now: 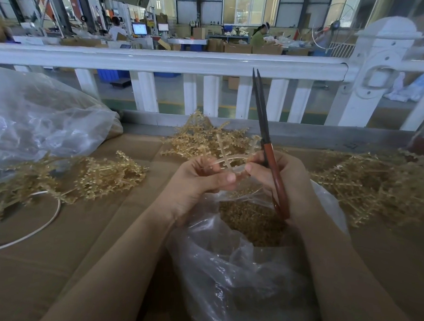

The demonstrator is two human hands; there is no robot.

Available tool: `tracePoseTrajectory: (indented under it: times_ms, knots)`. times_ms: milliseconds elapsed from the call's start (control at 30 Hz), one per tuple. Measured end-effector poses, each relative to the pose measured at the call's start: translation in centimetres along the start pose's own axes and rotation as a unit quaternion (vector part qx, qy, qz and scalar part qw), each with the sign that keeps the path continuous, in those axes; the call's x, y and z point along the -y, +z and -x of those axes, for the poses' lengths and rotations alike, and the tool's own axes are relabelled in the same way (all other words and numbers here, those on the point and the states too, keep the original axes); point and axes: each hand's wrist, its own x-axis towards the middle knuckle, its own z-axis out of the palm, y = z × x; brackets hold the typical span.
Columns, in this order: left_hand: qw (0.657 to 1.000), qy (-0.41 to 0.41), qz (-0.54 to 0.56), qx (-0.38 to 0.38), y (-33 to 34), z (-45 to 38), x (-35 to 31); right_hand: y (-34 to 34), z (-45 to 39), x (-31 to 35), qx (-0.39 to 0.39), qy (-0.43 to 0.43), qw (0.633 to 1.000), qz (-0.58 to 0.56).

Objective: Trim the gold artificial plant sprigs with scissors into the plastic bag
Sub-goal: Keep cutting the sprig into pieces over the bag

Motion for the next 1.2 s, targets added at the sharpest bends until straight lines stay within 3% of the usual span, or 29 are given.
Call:
tracePoseTrajectory:
  times_ms: [233,467,667,900,1200]
  knots:
    - [0.998,-0.042,0.03,-0.019,0.0,0.2,-0.3,0.0,-0.3,-0.6,-0.018,-0.014,0.999,0.039]
    - [0.983,0.007,0.095,-0.157,-0.2,-0.1,-0.3,0.2,-0.2,-0.7,-0.042,-0.041,0.99,0.124]
    - [0.968,0.042,0.115,-0.221,-0.3,-0.2,-0.4,0.6,-0.1,-1.1,0.02,-0.056,0.975,0.214]
    - [0.97,0.087,0.131,-0.184,-0.7,-0.4,-0.5,0.9,0.0,-1.1,0.063,-0.036,0.919,0.387]
    - [0.967,0.087,0.159,-0.177,-0.3,-0.3,-0.6,0.4,0.0,-1.5,0.047,-0.057,0.891,0.448]
